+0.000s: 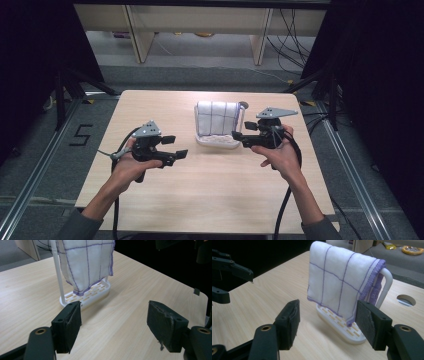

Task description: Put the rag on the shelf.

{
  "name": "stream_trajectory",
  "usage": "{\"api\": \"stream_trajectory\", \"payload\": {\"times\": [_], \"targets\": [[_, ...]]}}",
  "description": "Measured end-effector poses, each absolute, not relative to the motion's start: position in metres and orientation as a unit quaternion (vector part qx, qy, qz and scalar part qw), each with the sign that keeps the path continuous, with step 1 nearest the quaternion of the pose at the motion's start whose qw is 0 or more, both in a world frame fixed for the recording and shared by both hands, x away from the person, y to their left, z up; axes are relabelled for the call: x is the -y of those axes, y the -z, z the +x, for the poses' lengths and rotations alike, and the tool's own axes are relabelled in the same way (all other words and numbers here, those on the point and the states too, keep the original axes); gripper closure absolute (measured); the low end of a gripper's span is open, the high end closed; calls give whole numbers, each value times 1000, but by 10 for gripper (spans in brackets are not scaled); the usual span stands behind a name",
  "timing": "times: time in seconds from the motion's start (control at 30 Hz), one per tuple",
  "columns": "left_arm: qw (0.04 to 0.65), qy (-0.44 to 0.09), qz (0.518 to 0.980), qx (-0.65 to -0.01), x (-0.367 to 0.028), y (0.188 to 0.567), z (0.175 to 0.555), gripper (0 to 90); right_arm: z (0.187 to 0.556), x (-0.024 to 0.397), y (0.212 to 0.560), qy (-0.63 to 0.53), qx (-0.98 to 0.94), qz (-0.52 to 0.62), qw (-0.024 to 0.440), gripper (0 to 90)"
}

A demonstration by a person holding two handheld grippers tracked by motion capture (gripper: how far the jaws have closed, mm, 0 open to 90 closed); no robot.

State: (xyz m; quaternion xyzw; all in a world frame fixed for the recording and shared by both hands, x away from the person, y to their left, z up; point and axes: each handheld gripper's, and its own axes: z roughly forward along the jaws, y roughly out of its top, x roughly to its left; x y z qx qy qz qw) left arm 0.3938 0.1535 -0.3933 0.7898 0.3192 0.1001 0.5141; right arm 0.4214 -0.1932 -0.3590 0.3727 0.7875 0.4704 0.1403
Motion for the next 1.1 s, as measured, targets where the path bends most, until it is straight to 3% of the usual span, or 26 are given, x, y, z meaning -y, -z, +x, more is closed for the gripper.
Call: {"api": "stream_trajectory", "payload": {"times": [0.3,0.5,0.83,1.1], "targets": [[507,-97,797,-313,-152,405,380,271,409,191,370,-477,-791,358,135,363],[505,-107,797,-313,-155,411,374,254,402,188,381,-478,-792,357,133,264],[498,-111,797,-321,-160,428,364,244,393,184,399,-480,-798,347,116,190],[497,-106,800,-320,-164,439,352,242,386,179,413,-474,-807,338,101,187]]}}
